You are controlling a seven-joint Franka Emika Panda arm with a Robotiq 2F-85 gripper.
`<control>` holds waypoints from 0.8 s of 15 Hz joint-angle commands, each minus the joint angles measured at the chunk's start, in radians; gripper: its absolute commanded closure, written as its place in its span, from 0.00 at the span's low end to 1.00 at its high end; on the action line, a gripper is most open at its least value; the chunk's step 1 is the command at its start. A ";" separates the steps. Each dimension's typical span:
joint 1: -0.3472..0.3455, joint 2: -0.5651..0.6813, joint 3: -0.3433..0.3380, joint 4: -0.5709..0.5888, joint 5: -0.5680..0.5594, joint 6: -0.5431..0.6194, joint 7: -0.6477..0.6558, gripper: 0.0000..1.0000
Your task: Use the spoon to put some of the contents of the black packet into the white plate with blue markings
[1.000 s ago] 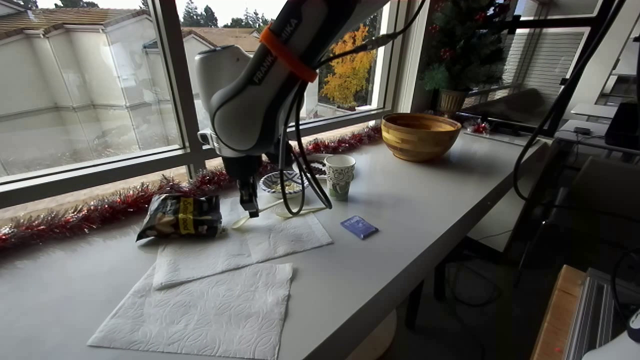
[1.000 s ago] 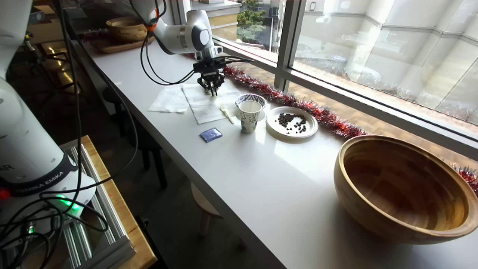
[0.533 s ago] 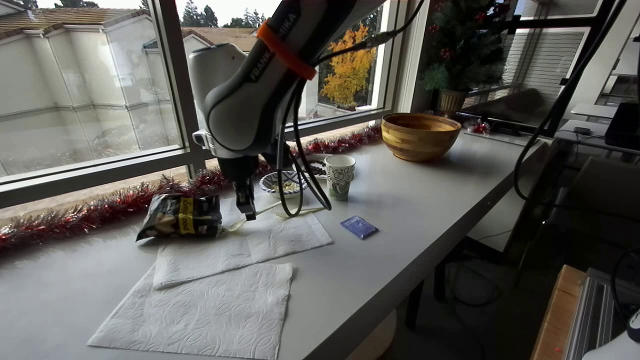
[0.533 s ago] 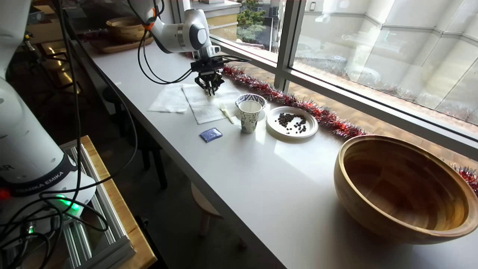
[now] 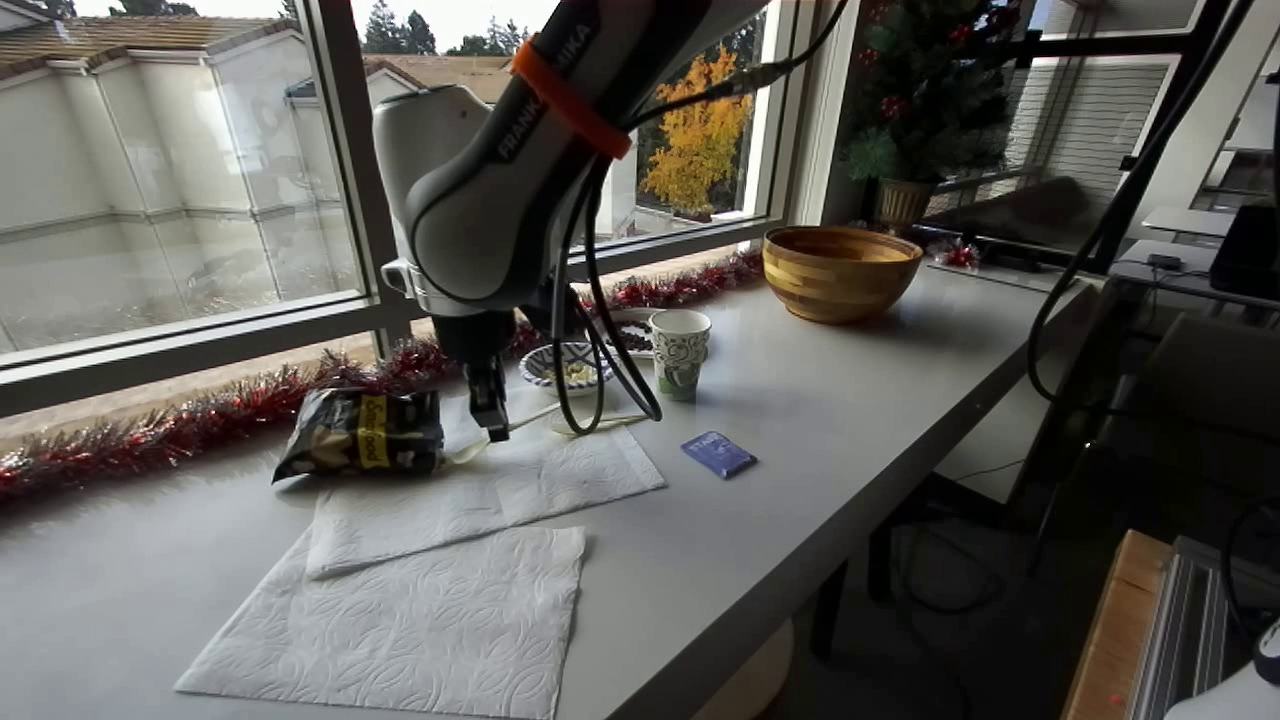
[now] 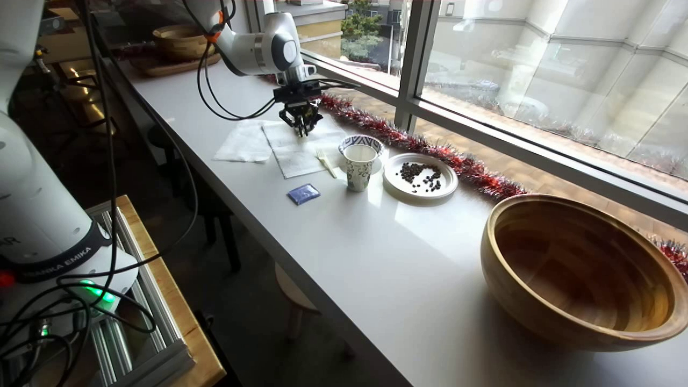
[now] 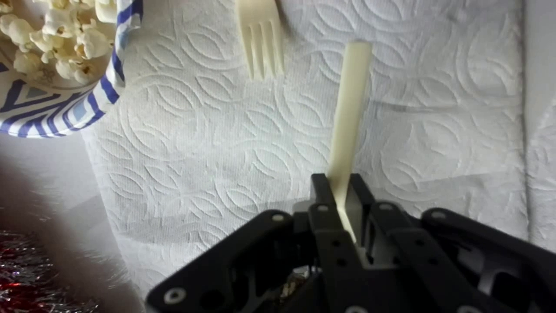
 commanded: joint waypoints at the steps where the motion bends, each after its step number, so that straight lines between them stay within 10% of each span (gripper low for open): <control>1: -0.012 -0.003 0.016 -0.011 0.002 -0.004 -0.010 0.97; 12: -0.030 0.009 0.037 -0.005 0.014 0.011 -0.036 0.97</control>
